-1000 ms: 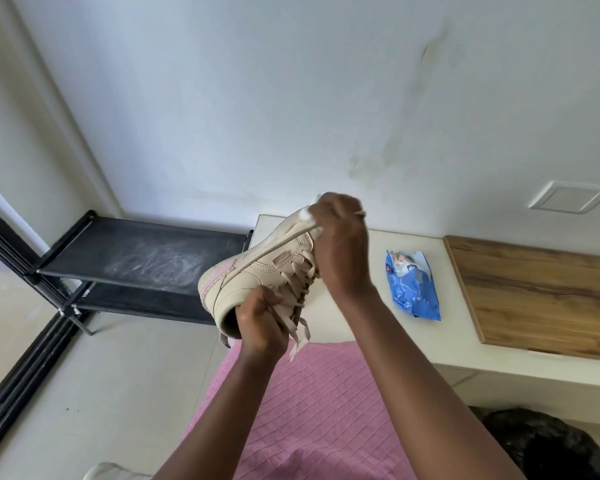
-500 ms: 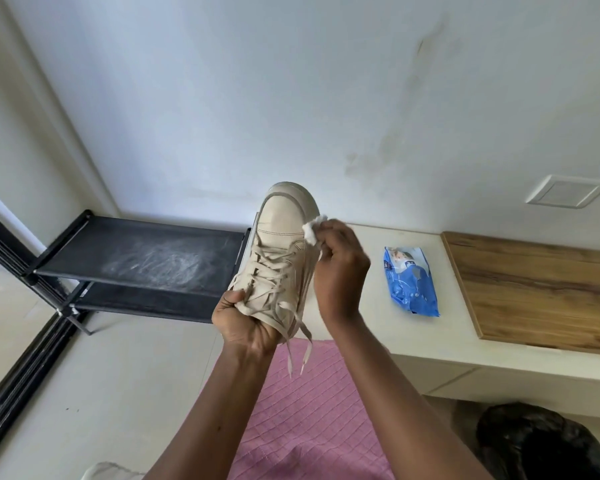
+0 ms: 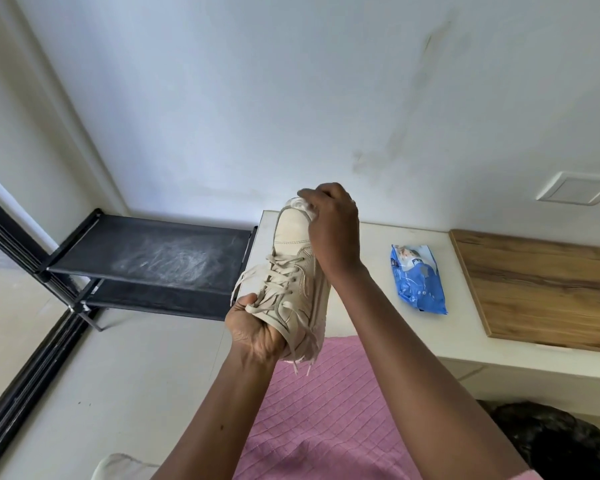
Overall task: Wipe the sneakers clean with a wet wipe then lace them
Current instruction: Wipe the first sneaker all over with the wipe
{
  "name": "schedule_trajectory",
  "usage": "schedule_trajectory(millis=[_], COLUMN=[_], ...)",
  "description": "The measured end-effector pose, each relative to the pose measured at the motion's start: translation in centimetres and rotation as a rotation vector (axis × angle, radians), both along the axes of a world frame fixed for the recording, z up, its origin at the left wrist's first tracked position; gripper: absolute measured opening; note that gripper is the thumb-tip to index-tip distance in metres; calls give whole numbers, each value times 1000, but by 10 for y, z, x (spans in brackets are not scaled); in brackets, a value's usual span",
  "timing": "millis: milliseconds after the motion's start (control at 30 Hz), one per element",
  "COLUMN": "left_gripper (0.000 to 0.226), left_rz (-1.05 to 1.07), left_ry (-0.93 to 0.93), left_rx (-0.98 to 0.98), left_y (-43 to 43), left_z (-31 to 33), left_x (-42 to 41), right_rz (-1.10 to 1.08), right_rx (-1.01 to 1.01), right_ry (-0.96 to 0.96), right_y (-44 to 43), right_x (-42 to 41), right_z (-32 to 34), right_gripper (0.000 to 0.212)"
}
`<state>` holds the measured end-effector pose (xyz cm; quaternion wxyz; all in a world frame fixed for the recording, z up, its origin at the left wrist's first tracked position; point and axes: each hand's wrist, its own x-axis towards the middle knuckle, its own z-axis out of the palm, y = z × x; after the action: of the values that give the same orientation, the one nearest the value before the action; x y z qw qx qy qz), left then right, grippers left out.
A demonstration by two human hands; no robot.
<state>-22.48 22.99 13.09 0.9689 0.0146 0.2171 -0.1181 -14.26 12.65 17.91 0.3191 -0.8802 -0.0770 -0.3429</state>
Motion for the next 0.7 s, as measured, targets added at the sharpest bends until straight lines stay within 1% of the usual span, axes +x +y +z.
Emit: schedule_trajectory(millis=[67,167,233,367,433,533,633,700], left_gripper=[60,57,58,61,59,55,54,57], left_rz=[12,41,64,67,56,-16,-78,-44], left_ry=[-13,-53,-82,-92,-35,37,67,72], left_rx=[-24,-89,-146,-179,-102,-1,40,45], left_y=[0,3,5,2,-1,-6,-9,-9], left_z=[2,6,6,3,0,-1,-1,0], left_x=[0,7,10,9,9,6,0,0], right_rz=[32,92,100,91,55,-13,-67,-61], right_rx=[-55,-169,-206,-145,-110,-8,125,119], right_ry=[-26,-170,-190,-174,-171,-136,-72,-72], right_y=[0,2,4,3,0,-7,-13,-15], right_x=[-1,-23,-45,-59,-47,-21,-2,-1], right_z=[-1,-20,-38,-52,-45,-26,-10,-11], right_gripper=[37,29,31,34,33,32,17,13])
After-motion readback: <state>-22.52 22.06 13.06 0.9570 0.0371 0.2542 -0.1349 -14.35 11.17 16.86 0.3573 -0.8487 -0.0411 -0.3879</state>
